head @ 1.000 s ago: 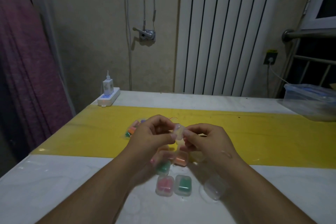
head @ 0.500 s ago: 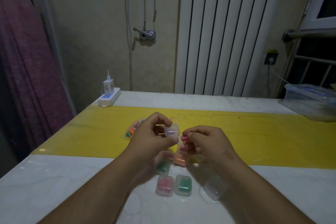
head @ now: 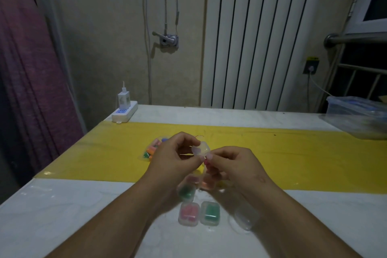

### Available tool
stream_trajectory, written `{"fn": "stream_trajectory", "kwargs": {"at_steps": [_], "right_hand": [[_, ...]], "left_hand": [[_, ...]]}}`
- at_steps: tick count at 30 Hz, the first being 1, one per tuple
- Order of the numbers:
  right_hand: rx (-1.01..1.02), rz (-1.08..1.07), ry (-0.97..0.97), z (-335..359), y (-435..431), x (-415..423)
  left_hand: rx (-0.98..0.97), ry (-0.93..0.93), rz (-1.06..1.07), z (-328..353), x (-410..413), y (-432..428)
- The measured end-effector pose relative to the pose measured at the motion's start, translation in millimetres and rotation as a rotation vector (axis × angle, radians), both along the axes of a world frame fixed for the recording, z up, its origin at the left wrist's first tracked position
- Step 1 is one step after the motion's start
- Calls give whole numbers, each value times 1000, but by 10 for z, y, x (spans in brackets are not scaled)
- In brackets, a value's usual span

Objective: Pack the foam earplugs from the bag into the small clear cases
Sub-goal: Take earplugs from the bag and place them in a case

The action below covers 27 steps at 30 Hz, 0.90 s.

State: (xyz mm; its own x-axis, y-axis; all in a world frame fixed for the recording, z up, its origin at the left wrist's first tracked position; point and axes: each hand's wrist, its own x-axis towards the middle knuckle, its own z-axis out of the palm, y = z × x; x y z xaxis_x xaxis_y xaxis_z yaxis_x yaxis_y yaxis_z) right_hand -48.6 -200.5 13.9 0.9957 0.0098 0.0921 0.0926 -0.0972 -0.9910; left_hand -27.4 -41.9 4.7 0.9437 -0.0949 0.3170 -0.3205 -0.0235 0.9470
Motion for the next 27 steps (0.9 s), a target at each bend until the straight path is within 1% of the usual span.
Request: {"fn": "stream_trajectory", "kwargs": {"at_steps": [2,9,12,13,14,16,17,19,22,24,27], "right_hand": [[-12,-2,-15,-12,1,6],[-54,10,-22,-23,12,9],[-112,-52,-15,-34,28,30],[-125,-75,-11,-45,37,34],[-117,-86,0,-58,52,31],[-42,-86,43,-73,79,27],[-27,-80,44,-67,71,27],[-45,-74,10,-43,27,45],[11,-66,-6,-10,-6,59],[25,-76,2,-15,-9,68],[16,-70,6,-9,-28,73]], "left_hand": [[97,-52,33,-1,18,9],[196,-106,71,-16,20,23],[272,-178,121,-7,-15,-8],[251,-179,123,-2,-33,-28],[174,-139,112,8,-40,-39],[-45,-19,67,57,-49,-41],[-92,8,63,86,-48,-29],[-109,27,63,115,-26,0],[-167,79,65,129,-23,30],[-125,84,57,121,-27,34],[-87,116,-9,125,-75,0]]}}
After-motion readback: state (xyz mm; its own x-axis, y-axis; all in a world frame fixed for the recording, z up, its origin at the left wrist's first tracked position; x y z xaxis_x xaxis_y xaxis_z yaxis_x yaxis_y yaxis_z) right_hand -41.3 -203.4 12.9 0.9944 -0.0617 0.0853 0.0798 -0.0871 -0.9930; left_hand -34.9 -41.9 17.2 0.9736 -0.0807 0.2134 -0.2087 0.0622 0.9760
